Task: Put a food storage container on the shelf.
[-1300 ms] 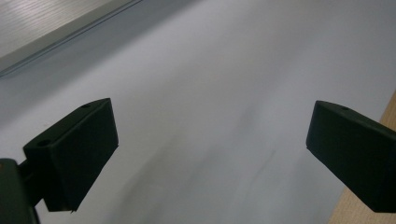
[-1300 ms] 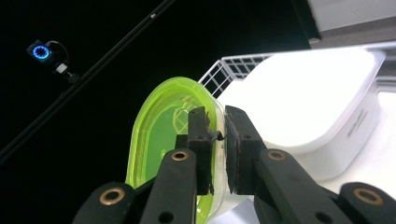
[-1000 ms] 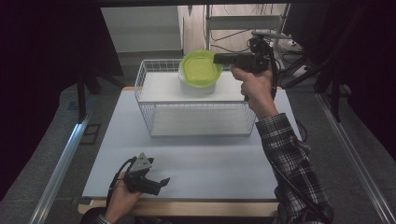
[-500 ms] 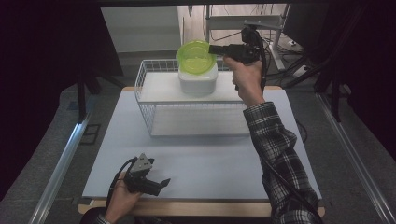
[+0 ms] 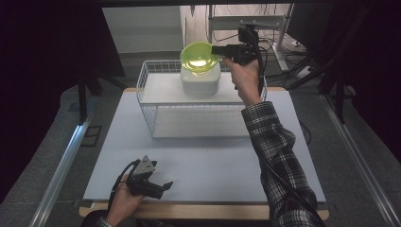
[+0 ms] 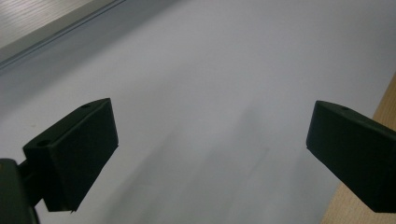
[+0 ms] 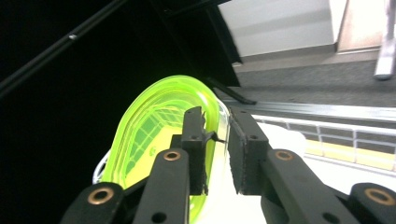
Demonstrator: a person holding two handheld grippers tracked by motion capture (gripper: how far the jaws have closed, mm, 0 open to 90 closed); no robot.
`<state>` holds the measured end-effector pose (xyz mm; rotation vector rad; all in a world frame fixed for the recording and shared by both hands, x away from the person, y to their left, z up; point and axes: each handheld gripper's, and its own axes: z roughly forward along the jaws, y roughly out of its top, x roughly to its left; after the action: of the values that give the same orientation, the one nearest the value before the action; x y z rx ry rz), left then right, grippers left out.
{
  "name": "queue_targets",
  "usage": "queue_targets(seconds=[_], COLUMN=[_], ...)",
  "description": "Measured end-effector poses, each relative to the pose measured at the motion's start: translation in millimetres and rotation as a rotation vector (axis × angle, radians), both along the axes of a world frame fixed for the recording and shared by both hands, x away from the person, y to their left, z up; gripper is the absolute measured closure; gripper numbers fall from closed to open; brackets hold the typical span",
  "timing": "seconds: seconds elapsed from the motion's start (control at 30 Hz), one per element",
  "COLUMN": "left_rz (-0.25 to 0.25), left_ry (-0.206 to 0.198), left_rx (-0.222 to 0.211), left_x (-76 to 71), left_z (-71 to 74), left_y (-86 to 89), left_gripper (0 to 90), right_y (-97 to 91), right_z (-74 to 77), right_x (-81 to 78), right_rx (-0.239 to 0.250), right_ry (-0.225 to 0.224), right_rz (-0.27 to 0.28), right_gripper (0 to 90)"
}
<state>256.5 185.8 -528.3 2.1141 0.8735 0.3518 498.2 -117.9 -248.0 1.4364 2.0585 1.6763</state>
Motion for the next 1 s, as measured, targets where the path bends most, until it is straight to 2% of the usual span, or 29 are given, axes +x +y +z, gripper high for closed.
queue_targets(seconds=[0.2,0.33,0.5,0.67,0.73,1.0], left_rz=[-0.002,-0.004,-0.005,-0.003,-0.002,-0.003], left_ry=[0.003,0.005,0.005,0.007,0.007,0.008], left_rx=[0.002,0.003,0.006,0.004,0.003,0.007], left_x=[0.0,0.0,-0.3,-0.1,-0.2,-0.3], left_z=[-0.3,-0.6,-0.6,-0.6,-0.5,-0.6], left_y=[-0.4,-0.6,-1.1,-0.8,-0.9,-0.9], left_gripper=[1.9,1.9,1.9,1.9,1.9,1.9], right_y=[3.4,3.5,3.6,5.7,6.6,5.5], right_z=[-2.6,-5.5,-8.7,-7.7,-6.9,-5.7], right_x=[5.2,8.9,10.5,9.3,8.2,-3.1], right_rx=[-0.05,-0.062,-0.059,-0.056,-0.054,-0.091], right_ry=[-0.013,-0.01,-0.025,-0.047,-0.056,-0.104], right_rz=[-0.049,-0.058,-0.06,-0.03,-0.013,0.075], right_gripper=[72.1,70.4,52.6,31.5,25.7,12.8])
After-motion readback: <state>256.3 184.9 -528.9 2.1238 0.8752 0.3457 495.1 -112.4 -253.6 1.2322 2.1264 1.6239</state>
